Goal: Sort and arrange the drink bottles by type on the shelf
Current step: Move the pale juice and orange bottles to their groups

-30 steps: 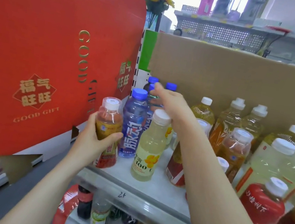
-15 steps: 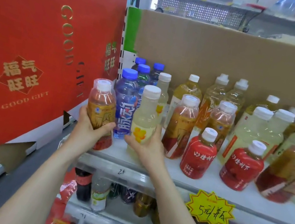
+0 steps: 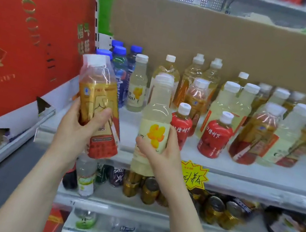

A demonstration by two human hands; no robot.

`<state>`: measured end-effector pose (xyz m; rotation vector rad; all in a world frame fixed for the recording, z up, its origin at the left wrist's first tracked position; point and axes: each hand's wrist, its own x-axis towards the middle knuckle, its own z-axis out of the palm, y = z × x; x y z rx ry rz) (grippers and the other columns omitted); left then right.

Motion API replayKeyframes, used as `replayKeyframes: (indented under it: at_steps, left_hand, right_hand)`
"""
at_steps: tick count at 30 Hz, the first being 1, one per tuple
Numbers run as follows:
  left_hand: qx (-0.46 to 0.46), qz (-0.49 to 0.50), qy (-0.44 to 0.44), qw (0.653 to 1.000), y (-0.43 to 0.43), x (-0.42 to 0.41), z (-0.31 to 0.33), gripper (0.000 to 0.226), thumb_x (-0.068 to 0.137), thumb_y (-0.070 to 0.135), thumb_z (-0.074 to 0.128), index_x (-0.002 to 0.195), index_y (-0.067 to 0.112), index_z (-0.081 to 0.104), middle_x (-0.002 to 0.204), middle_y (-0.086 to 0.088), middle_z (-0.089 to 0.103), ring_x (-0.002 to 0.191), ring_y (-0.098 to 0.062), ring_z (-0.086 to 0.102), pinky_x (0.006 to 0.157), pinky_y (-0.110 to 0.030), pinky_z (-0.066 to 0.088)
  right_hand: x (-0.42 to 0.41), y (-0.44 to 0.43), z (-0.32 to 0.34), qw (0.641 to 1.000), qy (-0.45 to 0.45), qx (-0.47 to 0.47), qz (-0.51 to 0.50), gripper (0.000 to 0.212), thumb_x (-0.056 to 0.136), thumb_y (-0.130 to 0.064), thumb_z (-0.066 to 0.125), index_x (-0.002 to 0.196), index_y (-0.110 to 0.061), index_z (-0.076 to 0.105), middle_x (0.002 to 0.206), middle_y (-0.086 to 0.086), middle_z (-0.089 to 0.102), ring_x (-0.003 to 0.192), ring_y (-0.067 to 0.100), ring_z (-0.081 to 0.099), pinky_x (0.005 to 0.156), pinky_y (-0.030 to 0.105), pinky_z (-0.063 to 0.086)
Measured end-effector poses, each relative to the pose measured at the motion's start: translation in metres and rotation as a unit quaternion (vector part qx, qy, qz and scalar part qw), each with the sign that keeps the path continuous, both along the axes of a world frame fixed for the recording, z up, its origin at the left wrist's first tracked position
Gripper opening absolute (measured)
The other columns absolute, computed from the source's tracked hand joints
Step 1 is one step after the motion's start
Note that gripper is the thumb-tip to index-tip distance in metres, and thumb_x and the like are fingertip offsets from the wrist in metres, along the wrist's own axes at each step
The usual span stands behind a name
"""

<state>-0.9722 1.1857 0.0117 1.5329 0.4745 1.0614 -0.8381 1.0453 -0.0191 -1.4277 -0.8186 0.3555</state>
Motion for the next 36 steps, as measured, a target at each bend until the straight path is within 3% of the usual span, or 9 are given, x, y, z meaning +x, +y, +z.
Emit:
replayKeyframes:
  at_steps: [5, 10, 17, 19, 22, 27, 32, 36]
  left_hand:
    - [-0.047, -0.051, 0.037, 0.997, -0.075, 0.016, -0.034, 0.046, 0.060, 0.063, 0.073, 0.100, 0.043, 0.066, 0.100, 0.009, 0.076, 0.091, -0.014, 0.074, 0.079, -0.037, 0.056]
    - [-0.096, -0.072, 0.040, 0.992, -0.155, 0.046, -0.057, 0.047, 0.064, 0.054, 0.077, 0.105, 0.035, 0.065, 0.100, 0.006, 0.077, 0.093, -0.015, 0.074, 0.081, -0.037, 0.055]
    - [-0.114, -0.121, 0.060, 0.984, -0.294, 0.111, -0.068, 0.038, 0.071, 0.044, 0.083, 0.102, 0.035, 0.064, 0.091, 0.012, 0.076, 0.084, -0.006, 0.072, 0.078, -0.035, 0.054]
    - [-0.111, -0.139, 0.069, 0.982, -0.330, 0.126, -0.070, 0.041, 0.067, 0.050, 0.084, 0.101, 0.035, 0.065, 0.090, 0.015, 0.076, 0.083, -0.004, 0.072, 0.077, -0.032, 0.055]
    - [-0.110, -0.171, 0.085, 0.975, -0.374, 0.149, -0.071, 0.045, 0.066, 0.057, 0.083, 0.102, 0.037, 0.066, 0.095, 0.013, 0.076, 0.089, -0.010, 0.073, 0.077, -0.031, 0.055]
    - [-0.080, -0.201, 0.107, 0.970, -0.420, 0.189, -0.059, 0.052, 0.065, 0.057, 0.076, 0.111, 0.036, 0.063, 0.099, 0.015, 0.075, 0.090, -0.006, 0.072, 0.085, -0.036, 0.057]
    - [-0.053, -0.183, 0.092, 0.977, -0.433, 0.237, -0.048, 0.056, 0.058, 0.069, 0.073, 0.109, 0.050, 0.060, 0.110, 0.016, 0.072, 0.105, -0.009, 0.068, 0.094, -0.045, 0.054]
    - [-0.021, -0.157, 0.074, 0.985, -0.431, 0.280, -0.037, 0.071, 0.063, 0.069, 0.078, 0.125, 0.041, 0.056, 0.114, 0.016, 0.070, 0.109, -0.009, 0.066, 0.096, -0.047, 0.054]
  right_hand:
    - [0.013, -0.080, -0.023, 0.998, 0.063, 0.004, -0.031, 0.053, 0.073, -0.036, 0.080, 0.120, -0.029, 0.057, 0.109, 0.004, 0.071, 0.101, 0.024, 0.070, 0.090, 0.046, 0.060]
    - [0.043, -0.175, -0.038, 0.994, 0.086, -0.004, -0.067, 0.053, 0.069, -0.038, 0.081, 0.116, -0.026, 0.059, 0.105, 0.002, 0.075, 0.100, 0.025, 0.072, 0.090, 0.047, 0.059]
    - [0.093, -0.333, -0.043, 0.985, 0.107, -0.002, -0.133, 0.056, 0.074, -0.037, 0.083, 0.122, -0.026, 0.058, 0.105, -0.001, 0.073, 0.097, 0.017, 0.072, 0.083, 0.034, 0.060]
    - [0.103, -0.369, -0.044, 0.982, 0.117, 0.003, -0.148, 0.047, 0.082, -0.034, 0.084, 0.121, -0.026, 0.058, 0.104, 0.000, 0.073, 0.095, 0.018, 0.072, 0.078, 0.030, 0.059]
    - [0.118, -0.413, -0.041, 0.978, 0.120, 0.013, -0.168, 0.047, 0.079, -0.039, 0.083, 0.118, -0.027, 0.060, 0.100, -0.002, 0.073, 0.091, 0.016, 0.072, 0.077, 0.030, 0.059]
    - [0.149, -0.458, -0.037, 0.972, 0.116, 0.031, -0.201, 0.048, 0.075, -0.040, 0.077, 0.118, -0.027, 0.061, 0.097, -0.005, 0.074, 0.091, 0.015, 0.072, 0.073, 0.026, 0.058]
    - [0.189, -0.477, -0.029, 0.971, 0.092, 0.041, -0.216, 0.053, 0.068, -0.052, 0.079, 0.114, -0.032, 0.064, 0.101, -0.001, 0.074, 0.097, 0.024, 0.073, 0.082, 0.044, 0.062]
    - [0.229, -0.475, -0.020, 0.975, 0.060, 0.045, -0.210, 0.051, 0.072, -0.049, 0.078, 0.116, -0.028, 0.063, 0.105, 0.005, 0.074, 0.098, 0.025, 0.073, 0.085, 0.043, 0.061]
